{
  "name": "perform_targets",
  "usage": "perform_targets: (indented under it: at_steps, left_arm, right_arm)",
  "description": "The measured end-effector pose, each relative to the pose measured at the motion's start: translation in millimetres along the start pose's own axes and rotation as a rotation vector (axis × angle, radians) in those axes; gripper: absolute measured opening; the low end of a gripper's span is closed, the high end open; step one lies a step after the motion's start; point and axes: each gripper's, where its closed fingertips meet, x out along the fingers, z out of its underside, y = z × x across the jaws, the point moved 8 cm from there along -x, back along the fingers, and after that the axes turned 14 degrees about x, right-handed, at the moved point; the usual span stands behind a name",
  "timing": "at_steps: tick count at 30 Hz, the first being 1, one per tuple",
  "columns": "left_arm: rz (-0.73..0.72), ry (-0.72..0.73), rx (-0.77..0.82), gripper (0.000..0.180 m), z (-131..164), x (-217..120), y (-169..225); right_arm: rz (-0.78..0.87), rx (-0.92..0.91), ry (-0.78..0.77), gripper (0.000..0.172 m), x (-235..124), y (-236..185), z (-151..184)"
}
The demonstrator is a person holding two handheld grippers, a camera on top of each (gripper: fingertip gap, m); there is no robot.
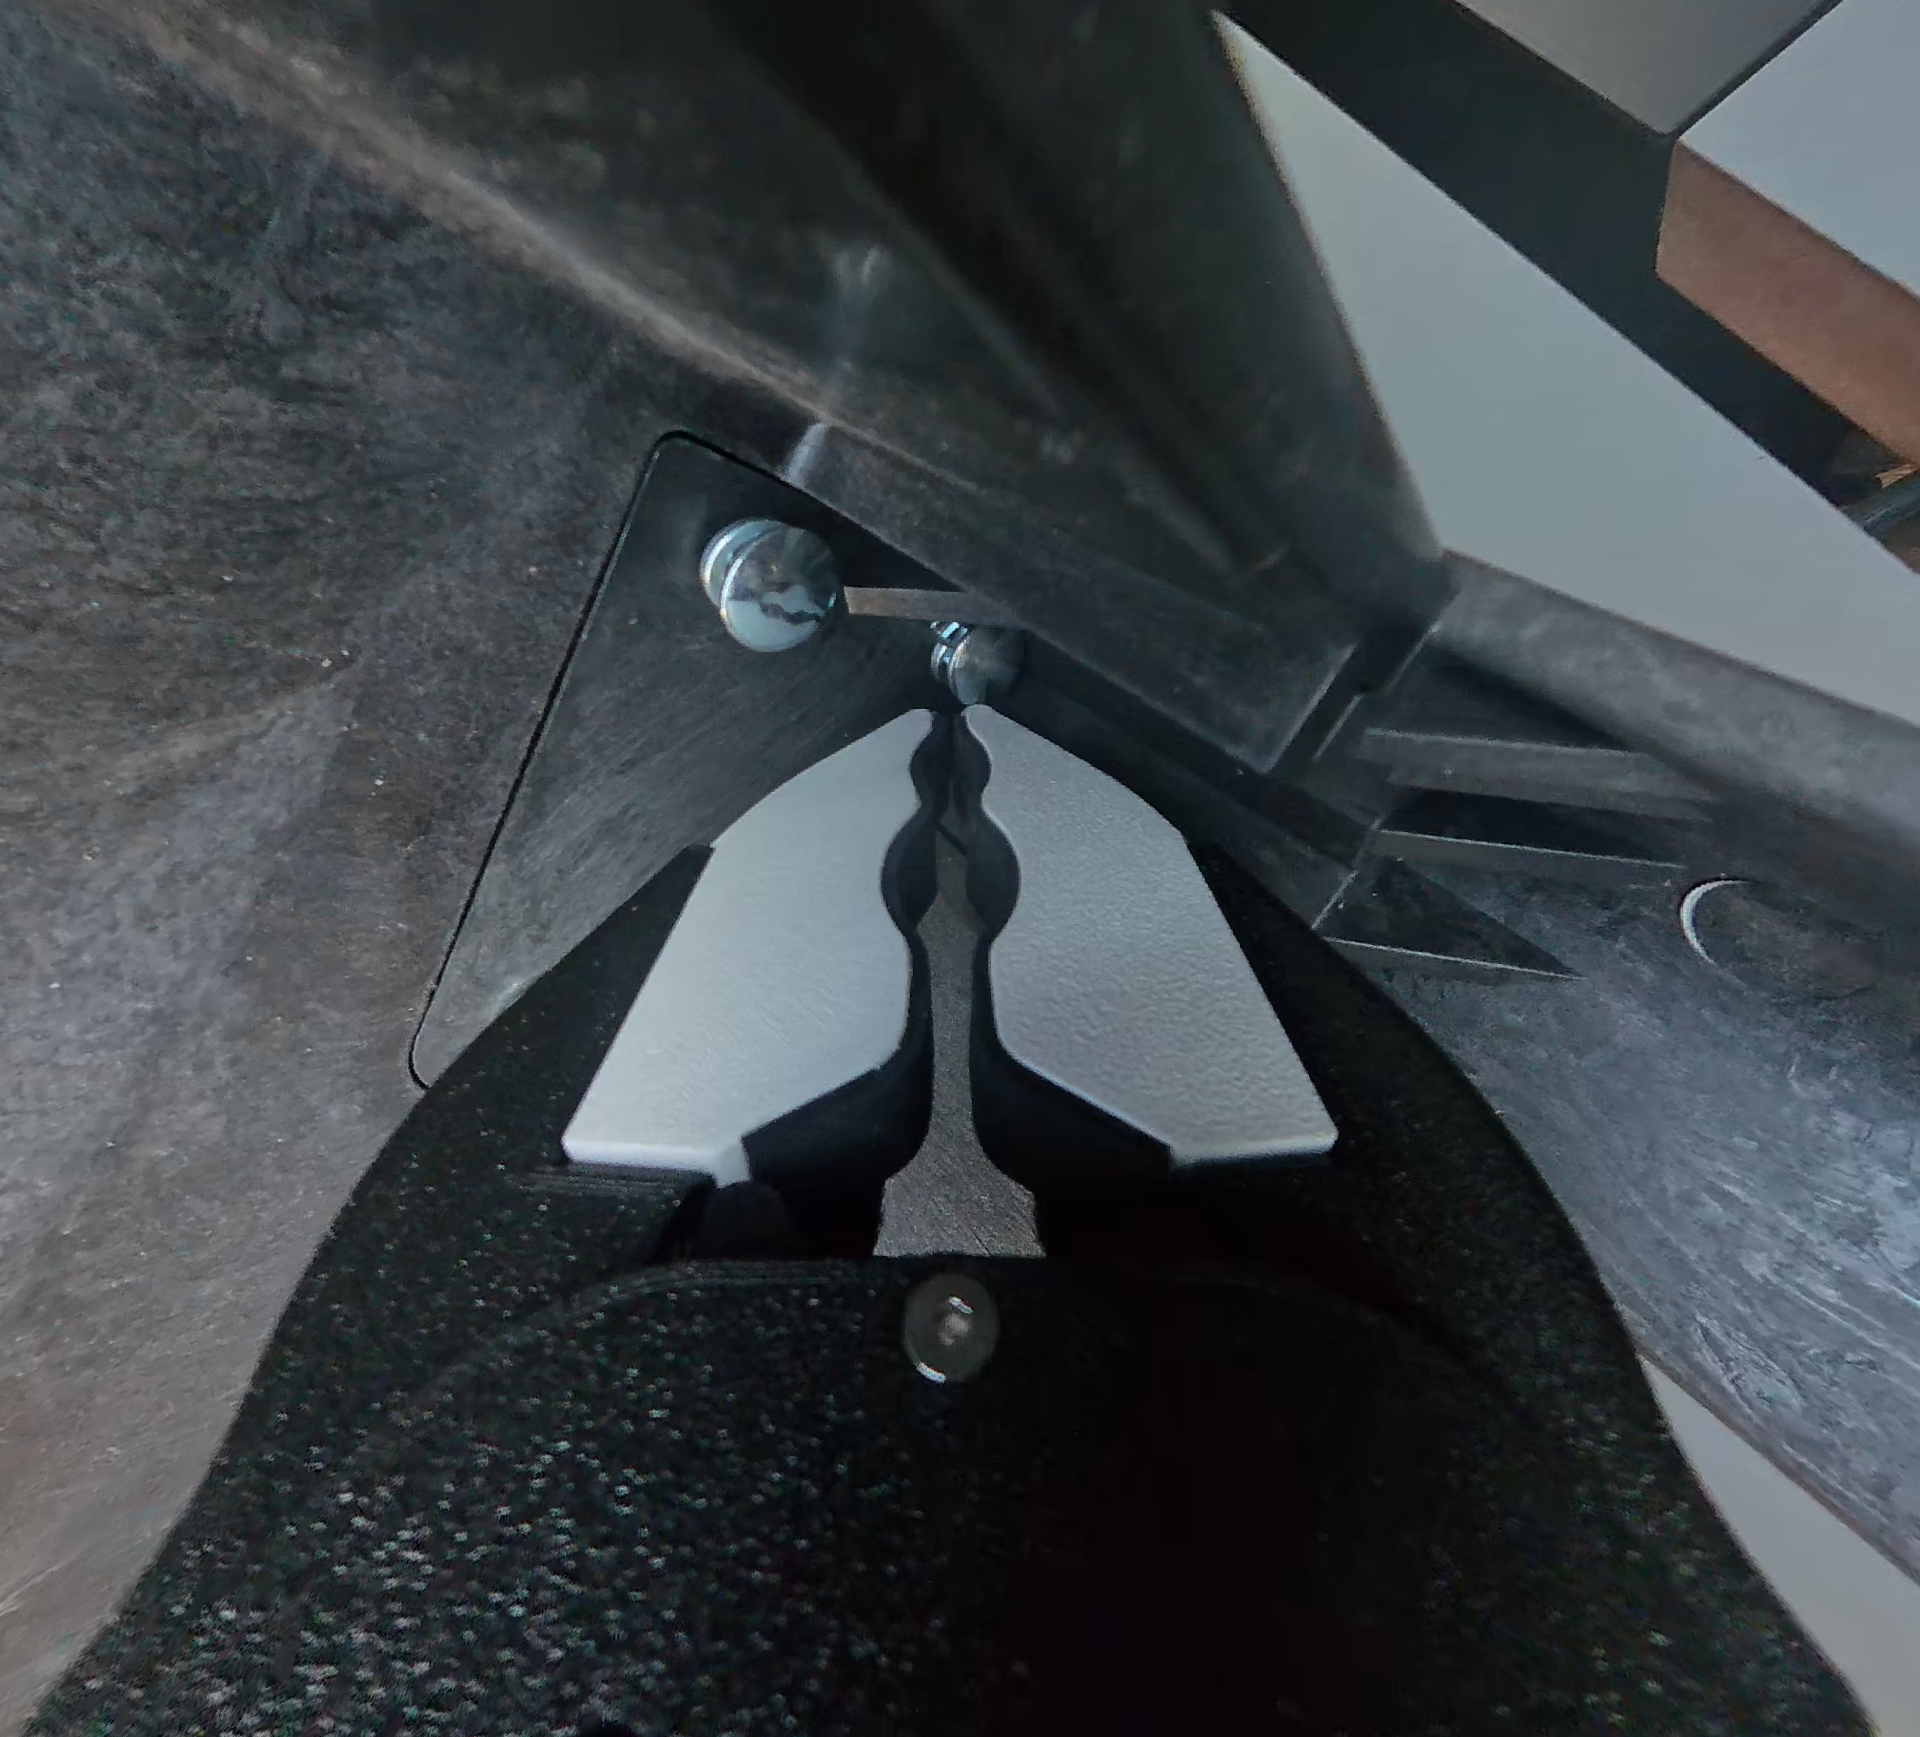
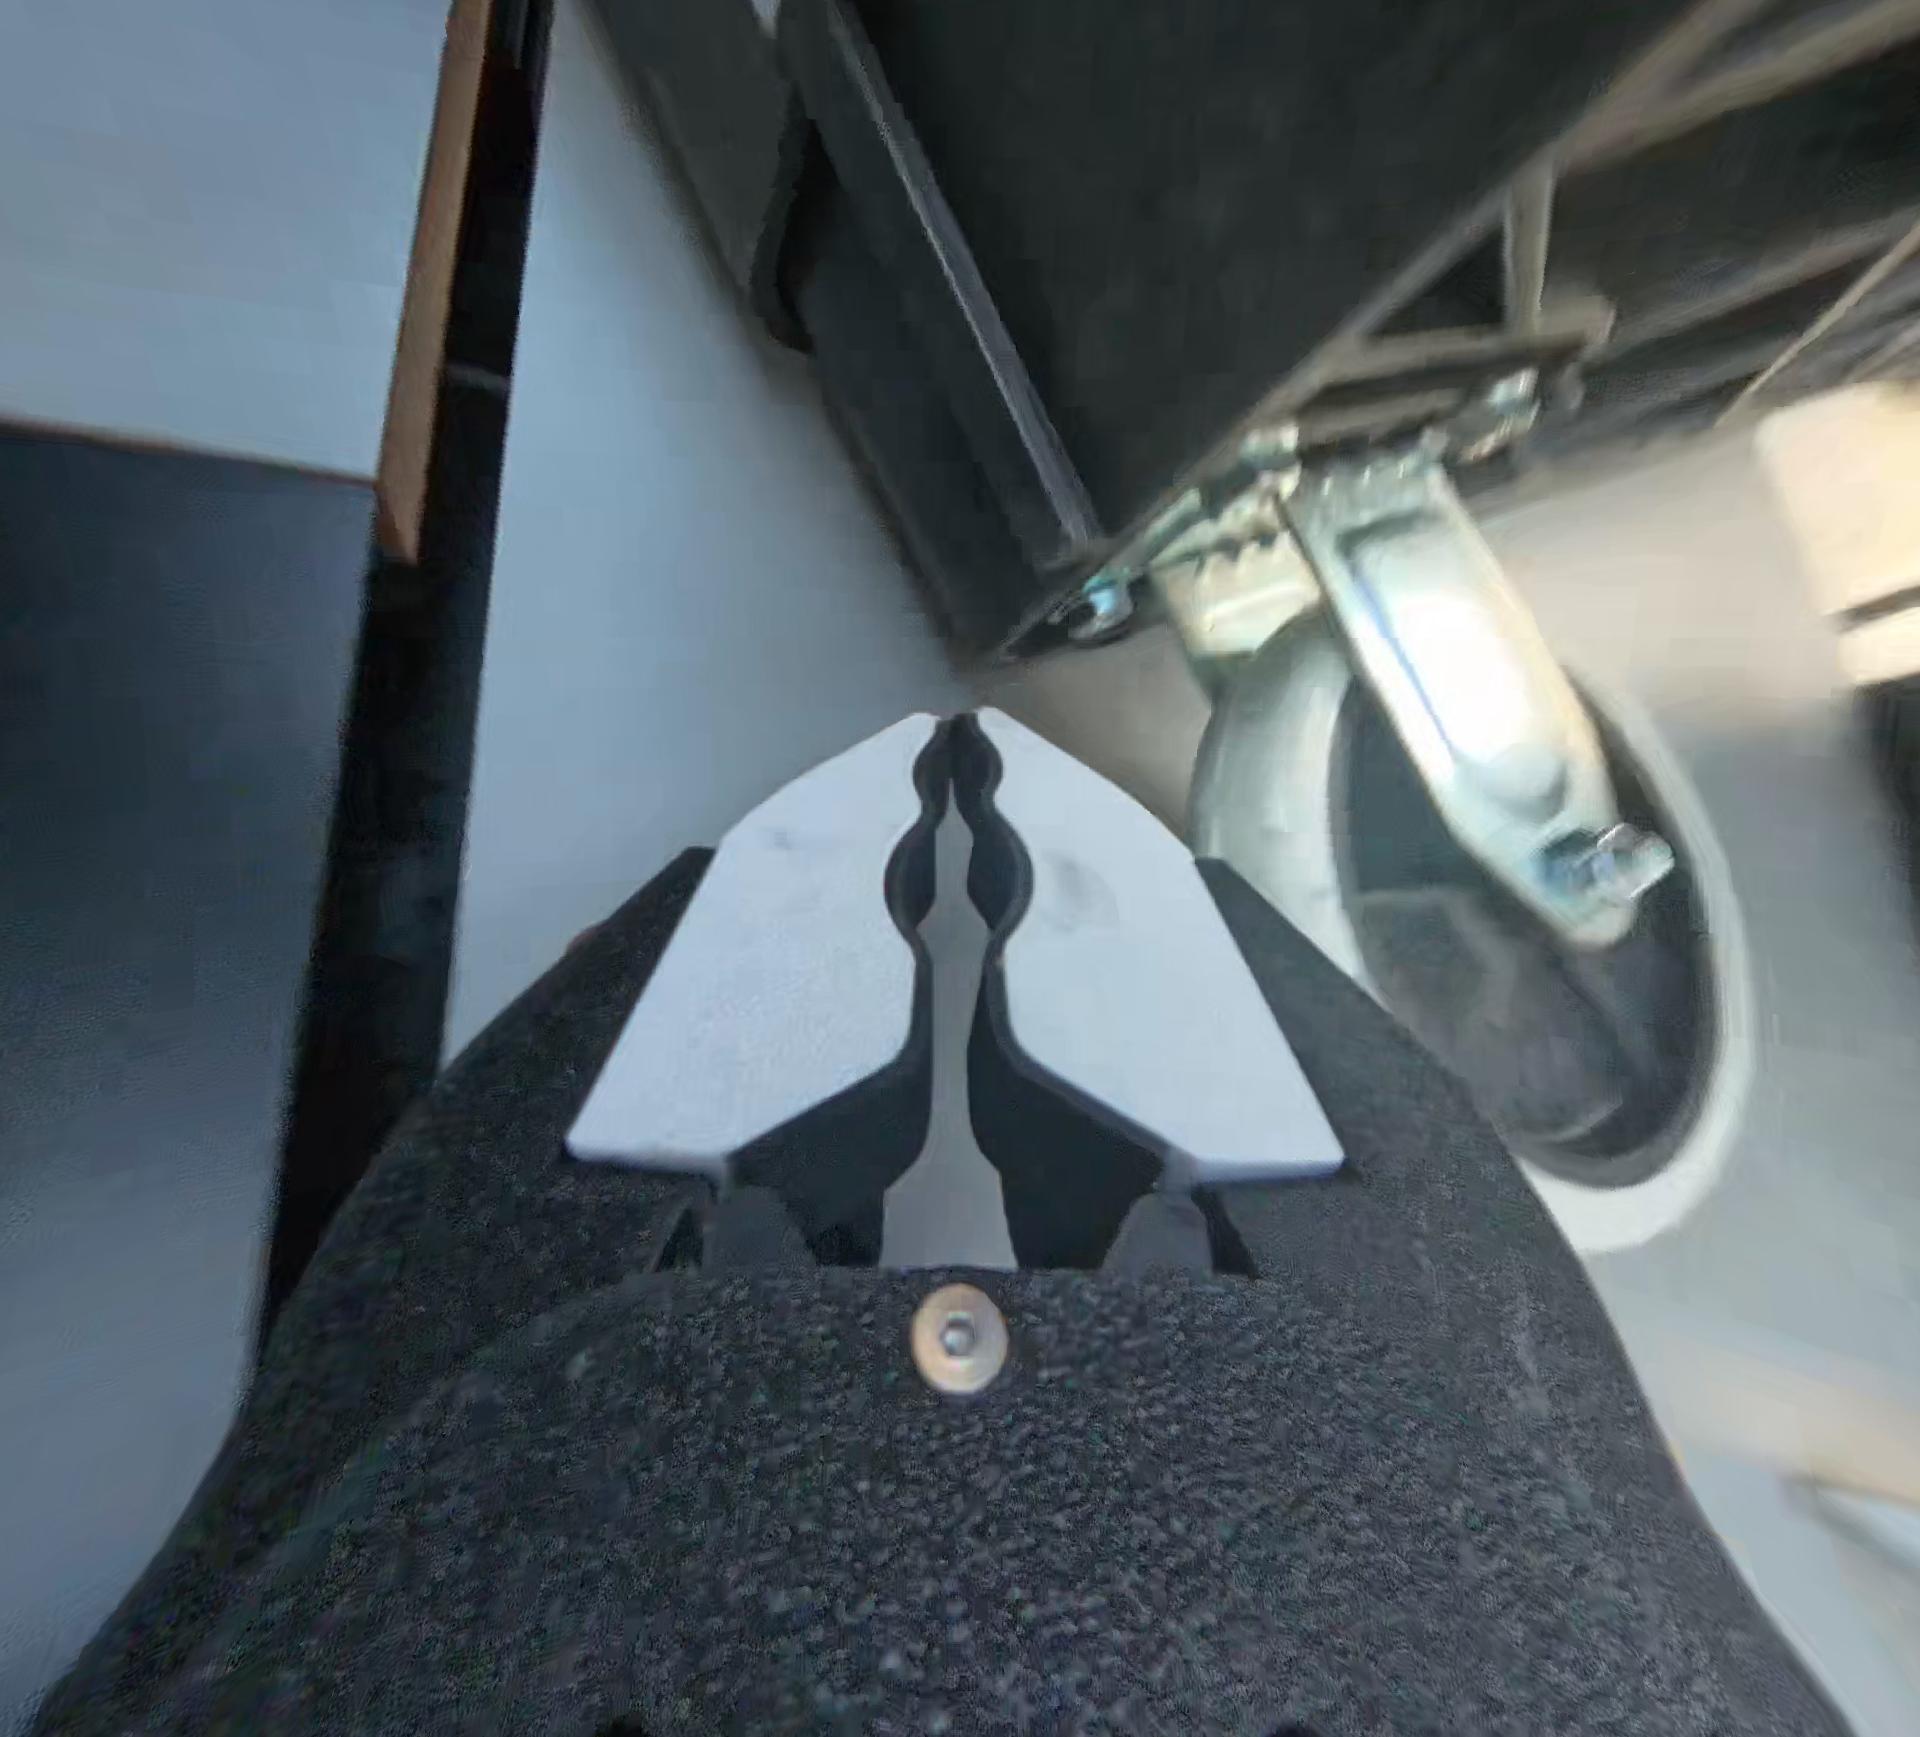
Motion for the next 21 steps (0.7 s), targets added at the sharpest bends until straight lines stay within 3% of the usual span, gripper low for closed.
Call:
perform_targets:
  at_steps: [5,7,10,11,15,21]
  left_arm:
    - [0.000,-0.002,-0.003,0.000,0,0,0]
    - [0.000,-0.006,-0.005,0.000,0,0,0]
    - [-0.003,-0.011,-0.005,0.000,0,0,0]
    - [-0.003,-0.011,-0.007,0.000,0,0,0]
    - [-0.001,-0.006,-0.012,0.000,0,0,0]
    - [-0.002,-0.008,-0.009,0.000,-1,0,0]
  right_arm:
    - [-0.095,0.835,0.031,0.000,7,11,14]
    - [-0.205,1.181,0.136,0.003,11,14,15]
    - [-0.406,1.577,0.411,0.006,22,16,19]
    - [-0.404,1.657,0.461,0.011,24,16,22]
    - [-0.286,1.739,0.543,0.001,26,18,25]
    - [-0.359,1.749,0.512,0.000,32,17,22]
